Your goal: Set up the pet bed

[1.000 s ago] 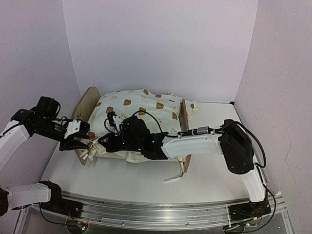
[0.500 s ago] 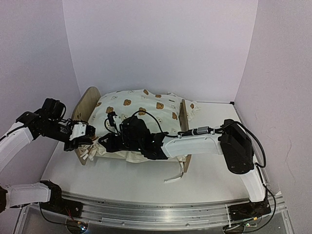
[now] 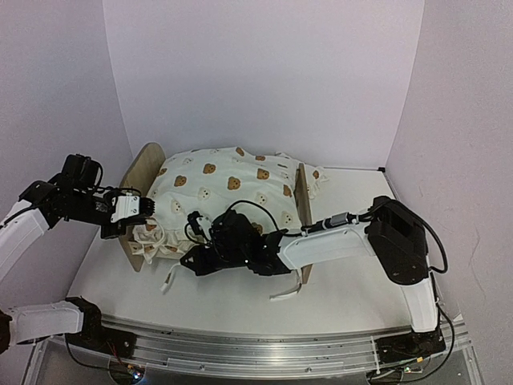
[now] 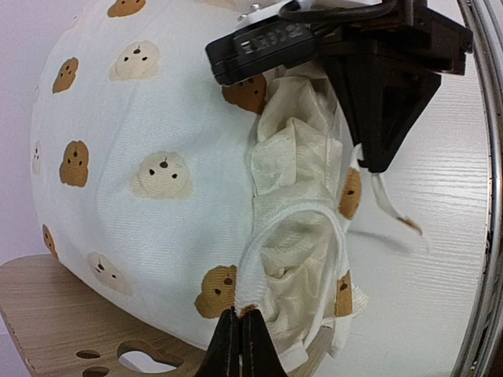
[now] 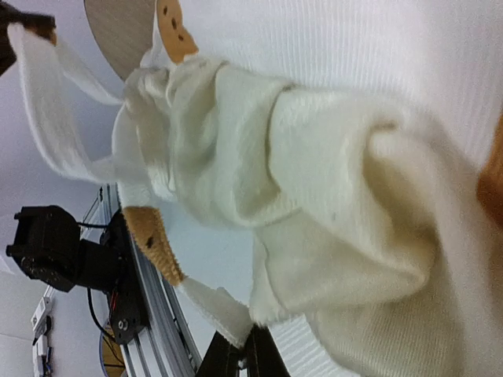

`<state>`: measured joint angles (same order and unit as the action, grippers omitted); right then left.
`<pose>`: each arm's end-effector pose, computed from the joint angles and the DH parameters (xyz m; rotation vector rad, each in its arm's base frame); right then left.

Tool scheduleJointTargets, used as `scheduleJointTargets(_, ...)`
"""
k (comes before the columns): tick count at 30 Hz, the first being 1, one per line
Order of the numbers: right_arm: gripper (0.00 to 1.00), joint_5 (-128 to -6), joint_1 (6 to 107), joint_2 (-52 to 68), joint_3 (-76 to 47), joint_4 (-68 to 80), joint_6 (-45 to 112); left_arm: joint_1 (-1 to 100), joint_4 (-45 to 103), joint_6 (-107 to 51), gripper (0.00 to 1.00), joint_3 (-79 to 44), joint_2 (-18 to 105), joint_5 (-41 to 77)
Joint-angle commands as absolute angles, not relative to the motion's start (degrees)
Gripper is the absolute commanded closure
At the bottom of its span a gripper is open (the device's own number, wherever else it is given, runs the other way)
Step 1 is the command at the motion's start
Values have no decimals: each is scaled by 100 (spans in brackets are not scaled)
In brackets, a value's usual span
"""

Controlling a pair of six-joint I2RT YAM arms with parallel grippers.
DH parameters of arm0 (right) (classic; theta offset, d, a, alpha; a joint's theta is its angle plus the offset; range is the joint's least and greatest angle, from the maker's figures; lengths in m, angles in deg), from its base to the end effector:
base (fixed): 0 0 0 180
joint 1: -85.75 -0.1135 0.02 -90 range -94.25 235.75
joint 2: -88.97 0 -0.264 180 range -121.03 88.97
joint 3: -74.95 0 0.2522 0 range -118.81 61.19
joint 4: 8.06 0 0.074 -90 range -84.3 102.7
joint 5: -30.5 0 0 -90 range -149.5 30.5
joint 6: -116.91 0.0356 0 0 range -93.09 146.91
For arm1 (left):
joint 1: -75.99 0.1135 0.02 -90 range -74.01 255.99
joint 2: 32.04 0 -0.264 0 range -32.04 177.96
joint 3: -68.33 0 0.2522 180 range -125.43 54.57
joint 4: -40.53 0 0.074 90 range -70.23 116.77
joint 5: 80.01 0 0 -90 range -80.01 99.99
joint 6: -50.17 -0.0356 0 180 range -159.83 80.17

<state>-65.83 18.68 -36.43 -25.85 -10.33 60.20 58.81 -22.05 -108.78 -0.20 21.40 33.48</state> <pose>0.1925 0.4652 0.1821 -0.7104 2.0616 1.1990 0.1662 -0.0662 0.3126 1.7109 1.5574 -0.0397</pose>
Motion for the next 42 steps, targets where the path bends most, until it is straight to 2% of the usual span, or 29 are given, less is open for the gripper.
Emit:
scheduleJointTargets(1, 97, -7068, 1823, -3054, -2219, -1004, 5967, 5918, -2082, -10788, 100, -214, 2015, 3107)
scheduleJointTargets(5, 90, -7708, 1794, -2856, -2072, -445, 5767, 5944, -1989, -10632, 100, -264, 1990, 2997)
scheduleJointTargets(10, 59, -8112, 1779, -2296, -2357, 987, 4812, 5950, -2308, -10848, 100, -168, 1756, 3265)
scheduleJointTargets(13, 45, -7487, 1889, -1937, -2917, 1464, 4263, 5951, -2339, -10998, 100, -43, 1643, 3286)
scheduleJointTargets(16, 29, -6328, 2141, -1885, -3446, 1906, 4012, 5955, -2443, -11190, 100, -59, 1616, 3368)
scheduleJointTargets(21, 25, -4478, 2419, -2301, -3985, 2102, 3281, 5955, -2783, -11785, 100, -158, 1631, 3484)
scheduleJointTargets(27, 18, -4098, 2420, -3442, -5153, 2382, 2200, 5955, -3468, -12754, 100, -292, 1630, 3587)
scheduleJointTargets(32, 23, -3300, 2434, -4056, -5608, 2391, 1834, 5955, -4478, -13734, 100, -201, 1617, 3325)
scheduleJointTargets(33, 28, -3156, 2455, -4106, -5668, 2389, 1830, 5953, -4463, -13848, 100, -125, 1565, 3183)
scheduleJointTargets(38, 71, -2682, 2578, -3948, -5602, 2365, 2154, 5955, -3501, -14086, 100, 57, 1398, 2583)
scheduleJointTargets(42, 90, -2585, 2696, -3538, -5242, 2290, 2412, 5955, -3076, -14088, 100, -183, 1577, 2518)
